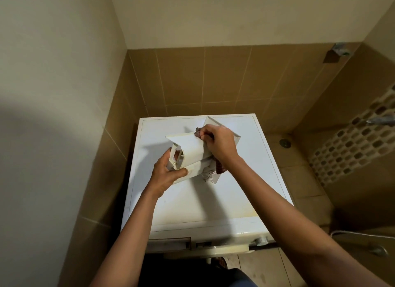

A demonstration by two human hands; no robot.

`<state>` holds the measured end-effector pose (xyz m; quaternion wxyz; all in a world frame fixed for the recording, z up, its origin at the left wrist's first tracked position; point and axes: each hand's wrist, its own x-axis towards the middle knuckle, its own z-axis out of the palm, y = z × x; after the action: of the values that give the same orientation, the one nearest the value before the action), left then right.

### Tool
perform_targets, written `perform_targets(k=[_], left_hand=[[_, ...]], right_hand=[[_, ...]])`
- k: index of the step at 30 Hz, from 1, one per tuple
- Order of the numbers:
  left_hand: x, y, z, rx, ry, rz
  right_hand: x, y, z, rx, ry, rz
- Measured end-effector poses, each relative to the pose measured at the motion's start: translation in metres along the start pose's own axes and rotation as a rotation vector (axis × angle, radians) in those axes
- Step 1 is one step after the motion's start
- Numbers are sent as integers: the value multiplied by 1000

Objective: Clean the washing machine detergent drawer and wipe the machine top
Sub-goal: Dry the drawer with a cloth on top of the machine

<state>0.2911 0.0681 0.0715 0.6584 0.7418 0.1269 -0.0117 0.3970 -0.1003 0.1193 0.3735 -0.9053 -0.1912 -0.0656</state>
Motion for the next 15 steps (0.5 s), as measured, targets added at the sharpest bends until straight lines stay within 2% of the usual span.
perform_targets(k=[2,6,11,15], left_hand=[[1,4,-1,23,-35,14],[5,12,3,45,-81,35],[10,18,5,27,-96,21],[9,12,3,16,-86,7]], right_hand=[[1,11,-4,-16,-5,6],[11,34,-12,-288,-14,107],[23,26,-7,-537,-6,106],[32,21,-6,-551,-55,140]])
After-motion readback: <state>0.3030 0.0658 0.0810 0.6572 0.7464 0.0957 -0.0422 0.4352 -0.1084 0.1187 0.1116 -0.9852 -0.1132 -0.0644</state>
